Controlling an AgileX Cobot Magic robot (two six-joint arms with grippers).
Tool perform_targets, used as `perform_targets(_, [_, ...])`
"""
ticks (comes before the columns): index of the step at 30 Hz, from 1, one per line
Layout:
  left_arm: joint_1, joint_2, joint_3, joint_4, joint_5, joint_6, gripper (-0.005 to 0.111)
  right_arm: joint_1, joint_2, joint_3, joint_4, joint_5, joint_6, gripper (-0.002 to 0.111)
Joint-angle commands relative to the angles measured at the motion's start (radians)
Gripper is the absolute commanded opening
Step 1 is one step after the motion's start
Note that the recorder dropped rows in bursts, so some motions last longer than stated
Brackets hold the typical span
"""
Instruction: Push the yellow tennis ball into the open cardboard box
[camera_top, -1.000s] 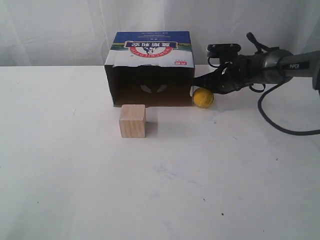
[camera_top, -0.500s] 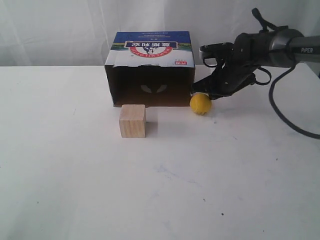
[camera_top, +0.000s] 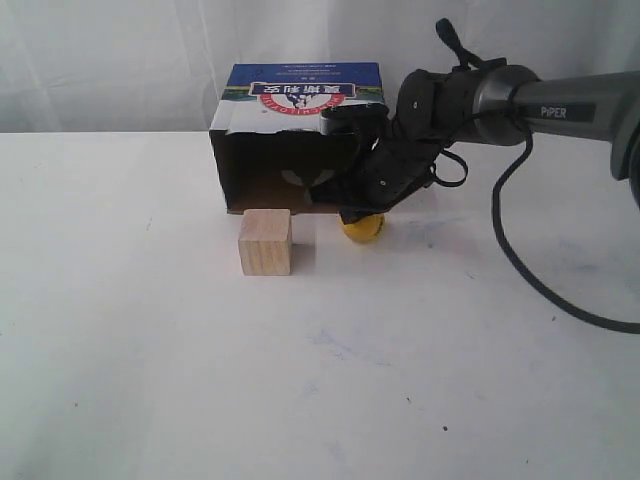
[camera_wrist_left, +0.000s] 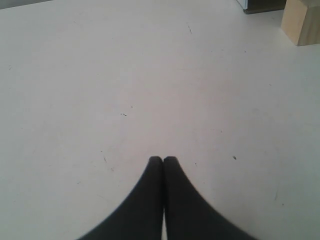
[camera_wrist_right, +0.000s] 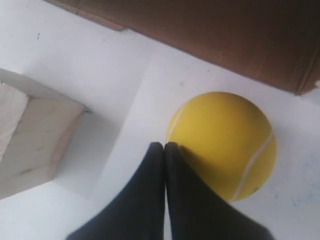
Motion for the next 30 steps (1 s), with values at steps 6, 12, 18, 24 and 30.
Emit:
perform_targets(6, [-0.004, -0.005, 0.003, -0.003, -0.002, 0.000, 0.000, -0.013, 0.028, 0.017, -0.056, -0.032, -0.009, 0.000])
perform_targets(12, [-0.004, -0.005, 0.003, -0.003, -0.002, 0.000, 0.000, -0.013, -0.004, 0.017, -0.056, -0.014, -0.012, 0.000])
perform_targets(18, [-0.004, -0.005, 0.003, -0.003, -0.002, 0.000, 0.000, -0.013, -0.053, 0.017, -0.056, 0.086, -0.039, 0.000])
perform_targets(24, [-0.004, -0.005, 0.003, -0.003, -0.002, 0.000, 0.000, -0.013, -0.045, 0.021, -0.082, 0.128, -0.050, 0.000])
perform_targets(30, [-0.004, -0.005, 0.003, -0.003, -0.002, 0.000, 0.000, -0.015, -0.005, 0.021, -0.110, 0.050, -0.043, 0.000])
